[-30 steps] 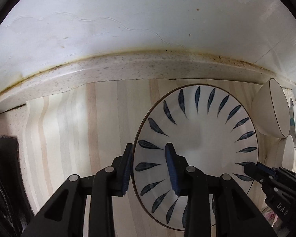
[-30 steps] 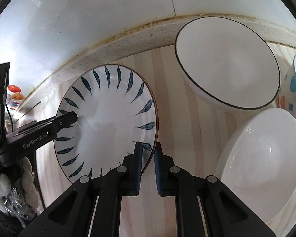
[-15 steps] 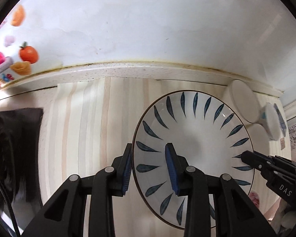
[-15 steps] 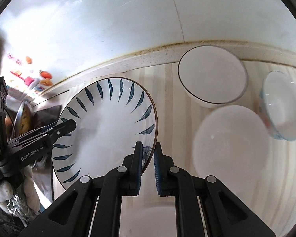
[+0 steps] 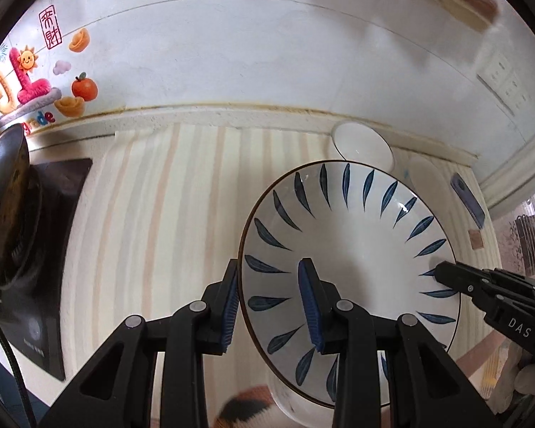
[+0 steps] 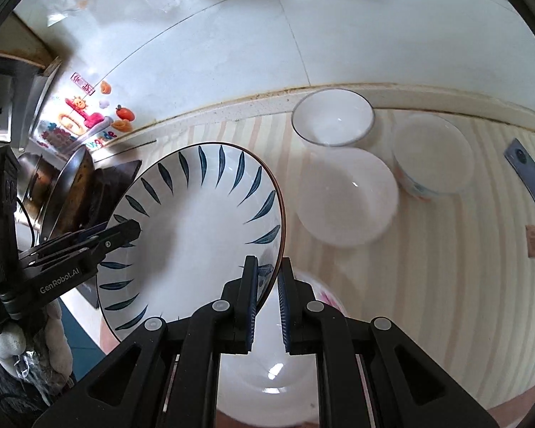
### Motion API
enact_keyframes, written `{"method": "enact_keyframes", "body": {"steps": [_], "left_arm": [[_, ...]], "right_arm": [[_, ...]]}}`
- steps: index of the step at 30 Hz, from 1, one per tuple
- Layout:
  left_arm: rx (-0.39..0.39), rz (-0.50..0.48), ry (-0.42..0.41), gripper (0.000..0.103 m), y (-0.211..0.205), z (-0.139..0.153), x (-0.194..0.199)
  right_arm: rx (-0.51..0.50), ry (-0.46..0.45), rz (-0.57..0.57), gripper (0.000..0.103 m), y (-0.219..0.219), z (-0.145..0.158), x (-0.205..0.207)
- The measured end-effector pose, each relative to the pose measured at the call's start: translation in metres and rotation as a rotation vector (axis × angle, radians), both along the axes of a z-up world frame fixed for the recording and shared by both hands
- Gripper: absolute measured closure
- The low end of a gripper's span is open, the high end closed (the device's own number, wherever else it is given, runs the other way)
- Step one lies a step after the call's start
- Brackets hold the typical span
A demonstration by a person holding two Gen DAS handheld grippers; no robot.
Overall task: Organize plates and bowls
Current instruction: 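Lower the blue-striped plate onto the pink-flower plate with both tools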
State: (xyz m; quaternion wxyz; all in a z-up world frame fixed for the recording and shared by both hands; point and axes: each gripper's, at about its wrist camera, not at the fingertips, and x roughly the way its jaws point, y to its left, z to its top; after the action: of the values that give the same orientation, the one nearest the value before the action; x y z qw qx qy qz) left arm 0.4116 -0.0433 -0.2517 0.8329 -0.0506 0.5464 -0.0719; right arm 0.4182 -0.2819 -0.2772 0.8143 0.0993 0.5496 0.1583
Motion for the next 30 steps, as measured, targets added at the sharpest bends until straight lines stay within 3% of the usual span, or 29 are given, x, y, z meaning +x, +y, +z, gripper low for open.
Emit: {"method": "enact_keyframes", "body": {"steps": [5, 12, 21, 30], "left_arm": [[-0.002, -0.005, 0.022, 0.073, -0.016, -0.007, -0.027], [0.022, -0.011, 0.074, 0.073, -0.033, -0.034, -0.053], [0.047, -0.014, 0.156, 0.073, -0.041, -0.074, -0.064], [0.074, -0.007, 0.181, 0.073, -0.046, -0.085, -0.059]], "right_arm": [[0.0, 0.017, -0.003, 0.091, -0.019, -0.009, -0.026], [-0.007, 0.074, 0.012, 0.091, -0.027, -0.043, -0.047], [-0.011, 0.135, 0.021, 0.091, -0.032, -0.084, -0.058], [-0.009, 0.163, 0.041, 0.091, -0.027, -0.101, -0.054]]}}
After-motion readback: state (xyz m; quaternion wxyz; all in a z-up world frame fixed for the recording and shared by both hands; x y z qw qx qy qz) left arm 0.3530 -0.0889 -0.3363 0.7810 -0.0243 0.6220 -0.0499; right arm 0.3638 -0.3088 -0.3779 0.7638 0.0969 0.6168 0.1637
